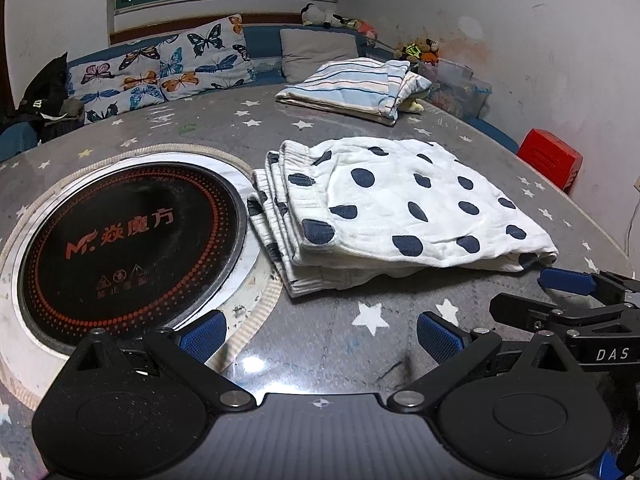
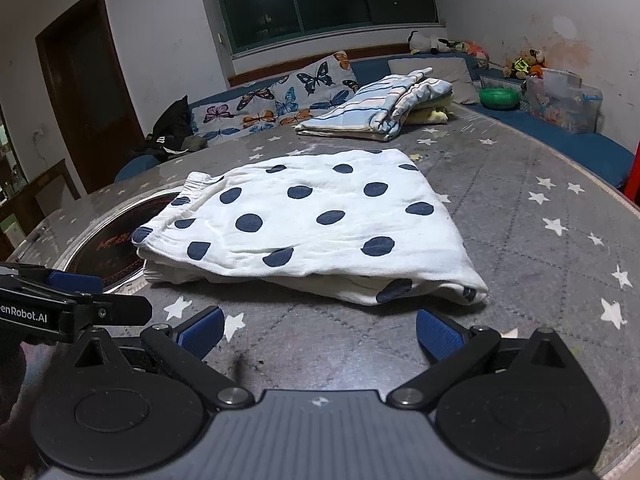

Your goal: Fold clothes

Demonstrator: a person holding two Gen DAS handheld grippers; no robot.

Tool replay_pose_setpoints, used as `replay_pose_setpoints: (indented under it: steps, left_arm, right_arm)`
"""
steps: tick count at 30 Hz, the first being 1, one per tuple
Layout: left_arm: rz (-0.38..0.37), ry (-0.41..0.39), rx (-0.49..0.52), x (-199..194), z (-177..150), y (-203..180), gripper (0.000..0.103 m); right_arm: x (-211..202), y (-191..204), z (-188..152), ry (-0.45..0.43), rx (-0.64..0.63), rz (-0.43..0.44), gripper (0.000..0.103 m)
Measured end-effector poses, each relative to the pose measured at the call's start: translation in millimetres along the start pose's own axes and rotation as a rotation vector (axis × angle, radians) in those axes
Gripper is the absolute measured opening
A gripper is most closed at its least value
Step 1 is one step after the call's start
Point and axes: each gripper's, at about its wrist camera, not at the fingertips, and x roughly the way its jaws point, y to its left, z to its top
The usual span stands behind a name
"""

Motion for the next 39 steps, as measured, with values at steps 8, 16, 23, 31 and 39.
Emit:
replay_pose_setpoints:
  steps: [8, 16, 23, 31, 39]
  left_arm:
    - [-0.004, 0.004, 0.030, 1.6, 1.9, -3.2, 0.103]
    - [0.005, 0.004, 0.031, 4.4, 6.6, 0.3, 0.103]
    - [0.012, -0.013, -0.001, 4.3, 16.3, 8.5, 0.103]
    - [0.043, -0.027, -0.047, 17.3, 38.3, 18.5, 0.103]
    - [0.081, 0.002, -0.074, 35.7, 40.4, 30.1, 0.102]
  right_arm:
    - [2.9, 2.8, 1.3, 0.005, -0.011, -0.015, 0.103]
    - [1.3, 8.8, 9.0, -0.006, -0.039, -0.013, 0.103]
    - [2.0, 4.2, 18.9, -0.028, -0.053, -0.030, 0.103]
    - [11.7, -4.1, 34.4, -0.046, -0.060, -0.052, 0.103]
    - [31.9, -9.7, 32.8, -0.001, -0.094, -0.058, 0.103]
